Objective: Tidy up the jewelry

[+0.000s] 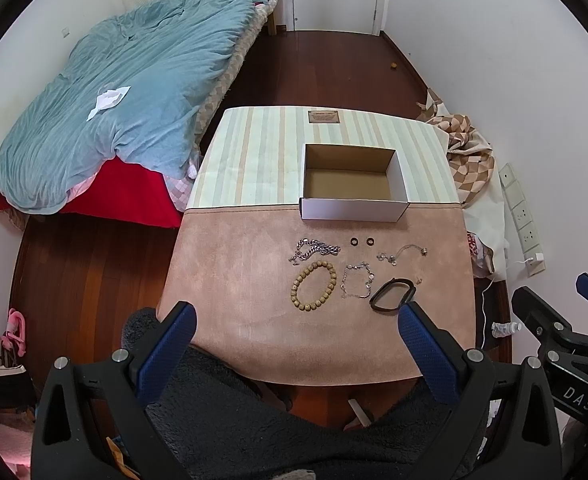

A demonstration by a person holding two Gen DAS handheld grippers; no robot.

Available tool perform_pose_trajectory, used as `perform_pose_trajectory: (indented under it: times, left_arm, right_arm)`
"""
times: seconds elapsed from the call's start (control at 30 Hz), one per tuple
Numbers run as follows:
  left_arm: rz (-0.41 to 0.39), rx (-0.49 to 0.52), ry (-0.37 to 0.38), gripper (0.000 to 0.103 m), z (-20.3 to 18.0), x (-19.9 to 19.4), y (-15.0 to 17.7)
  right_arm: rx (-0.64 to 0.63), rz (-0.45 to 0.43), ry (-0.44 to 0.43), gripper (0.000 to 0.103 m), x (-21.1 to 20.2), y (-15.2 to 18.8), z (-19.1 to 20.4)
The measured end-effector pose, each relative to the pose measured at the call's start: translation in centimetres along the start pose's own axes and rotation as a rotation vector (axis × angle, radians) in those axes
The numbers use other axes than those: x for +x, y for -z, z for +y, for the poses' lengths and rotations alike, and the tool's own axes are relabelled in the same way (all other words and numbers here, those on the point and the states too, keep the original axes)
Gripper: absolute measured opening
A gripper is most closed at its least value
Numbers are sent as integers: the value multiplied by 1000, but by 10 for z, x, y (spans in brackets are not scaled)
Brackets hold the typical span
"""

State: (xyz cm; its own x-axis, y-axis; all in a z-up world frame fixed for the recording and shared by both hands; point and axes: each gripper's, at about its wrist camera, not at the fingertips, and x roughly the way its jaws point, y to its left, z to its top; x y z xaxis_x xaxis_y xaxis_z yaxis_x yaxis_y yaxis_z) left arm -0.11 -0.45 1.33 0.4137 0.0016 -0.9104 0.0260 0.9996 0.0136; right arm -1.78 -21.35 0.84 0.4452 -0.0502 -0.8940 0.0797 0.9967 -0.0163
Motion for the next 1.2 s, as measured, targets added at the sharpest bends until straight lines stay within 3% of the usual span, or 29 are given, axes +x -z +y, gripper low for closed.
perform_pose_trajectory:
  times: [1.2]
  left_arm:
    - [-5, 2, 0, 103, -1, -1, 2]
  right_arm:
    - [-7, -9, 6, 103, -5, 1, -2]
